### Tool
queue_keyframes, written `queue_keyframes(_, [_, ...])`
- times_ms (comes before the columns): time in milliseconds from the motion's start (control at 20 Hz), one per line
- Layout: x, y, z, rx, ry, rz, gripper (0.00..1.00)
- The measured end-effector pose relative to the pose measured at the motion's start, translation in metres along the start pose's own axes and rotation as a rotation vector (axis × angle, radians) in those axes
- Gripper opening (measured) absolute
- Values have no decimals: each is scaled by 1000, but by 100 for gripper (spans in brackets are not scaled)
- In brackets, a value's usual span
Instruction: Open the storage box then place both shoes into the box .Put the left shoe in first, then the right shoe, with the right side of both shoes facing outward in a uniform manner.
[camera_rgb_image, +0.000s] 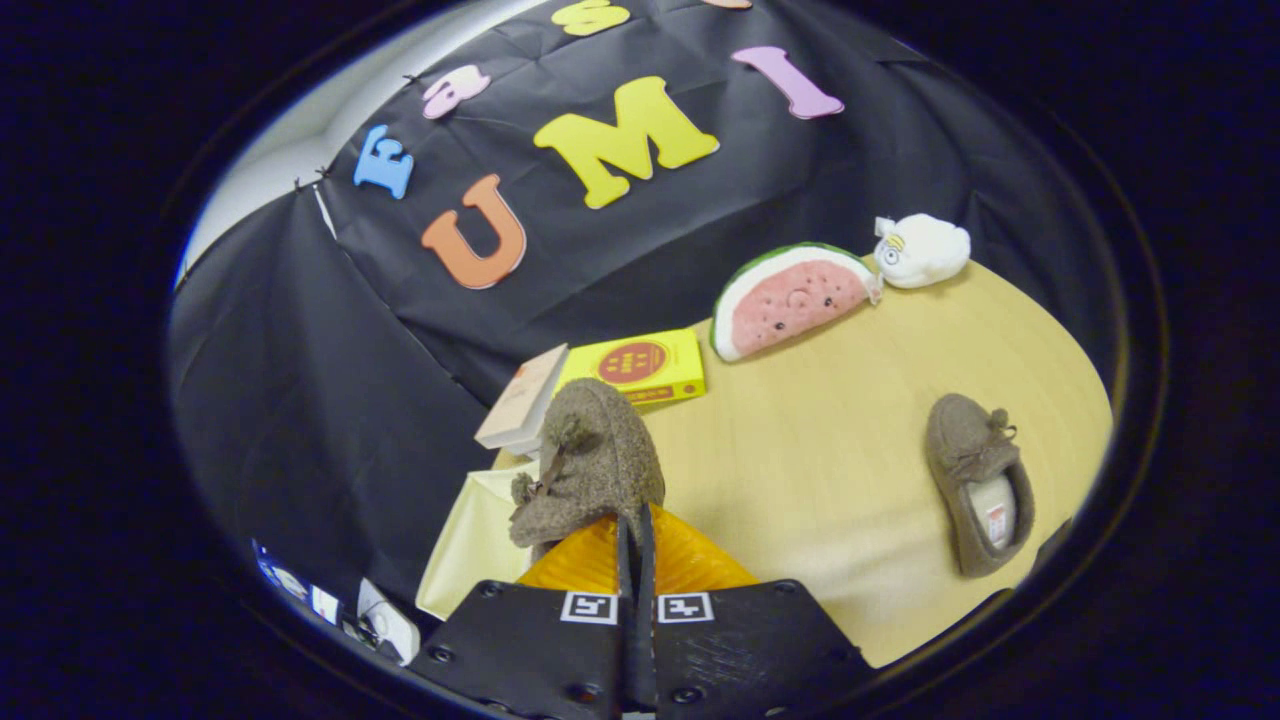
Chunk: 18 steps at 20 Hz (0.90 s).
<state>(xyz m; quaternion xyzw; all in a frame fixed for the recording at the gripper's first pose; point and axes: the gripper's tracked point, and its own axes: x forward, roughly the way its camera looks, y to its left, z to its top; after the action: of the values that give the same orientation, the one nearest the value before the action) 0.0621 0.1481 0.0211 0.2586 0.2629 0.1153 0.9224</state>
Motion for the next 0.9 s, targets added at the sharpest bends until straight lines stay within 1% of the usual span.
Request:
queue_keyframes(200, [2,80,5,72,-44,91,0])
queue_keyframes(350, [16,115,-4,119,-65,112,0])
queue_keyframes(500, [38,128,-30,211,-42,103,0])
queue_keyframes(600, [57,130,-45,264,-30,81,0])
queue_keyframes(900, [101,138,-98,273,-4,-14,0])
